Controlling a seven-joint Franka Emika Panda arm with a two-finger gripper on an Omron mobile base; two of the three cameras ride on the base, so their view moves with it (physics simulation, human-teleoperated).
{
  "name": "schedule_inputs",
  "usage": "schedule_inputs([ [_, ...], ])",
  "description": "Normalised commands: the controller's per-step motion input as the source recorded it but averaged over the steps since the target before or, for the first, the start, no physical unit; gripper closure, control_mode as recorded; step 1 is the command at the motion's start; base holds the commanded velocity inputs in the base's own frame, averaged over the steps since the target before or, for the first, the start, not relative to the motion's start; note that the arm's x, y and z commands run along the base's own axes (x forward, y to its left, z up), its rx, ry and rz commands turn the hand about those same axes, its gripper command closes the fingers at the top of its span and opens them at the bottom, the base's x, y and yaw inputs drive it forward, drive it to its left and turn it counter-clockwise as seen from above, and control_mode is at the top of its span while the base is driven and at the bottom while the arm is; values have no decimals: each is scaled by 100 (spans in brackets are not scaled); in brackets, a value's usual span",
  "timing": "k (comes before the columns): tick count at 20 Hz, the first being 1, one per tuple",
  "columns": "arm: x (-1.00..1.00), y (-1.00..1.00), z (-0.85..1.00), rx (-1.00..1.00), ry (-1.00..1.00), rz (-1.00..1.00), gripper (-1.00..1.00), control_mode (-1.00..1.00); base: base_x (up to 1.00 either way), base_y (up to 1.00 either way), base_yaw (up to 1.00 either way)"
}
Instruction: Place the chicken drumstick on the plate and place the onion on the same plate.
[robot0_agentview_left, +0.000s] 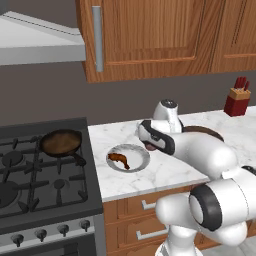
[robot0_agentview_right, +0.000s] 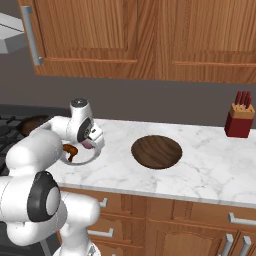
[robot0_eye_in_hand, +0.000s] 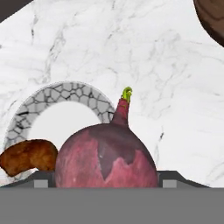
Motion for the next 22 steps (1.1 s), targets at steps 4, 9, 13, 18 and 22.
schedule_inputs([
  [4, 23, 37, -26, 0, 0, 0, 100, -100, 0, 0, 0],
  [9, 14, 10, -32, 0, 2, 0, 100, -100, 0, 0, 0],
  [13, 6, 8, -23, 0, 0, 0, 100, -100, 0, 0, 0],
  [18, 4, 15, -20, 0, 1, 0, 100, -100, 0, 0, 0],
  [22, 9, 16, -19, 0, 0, 0, 100, -100, 0, 0, 0],
])
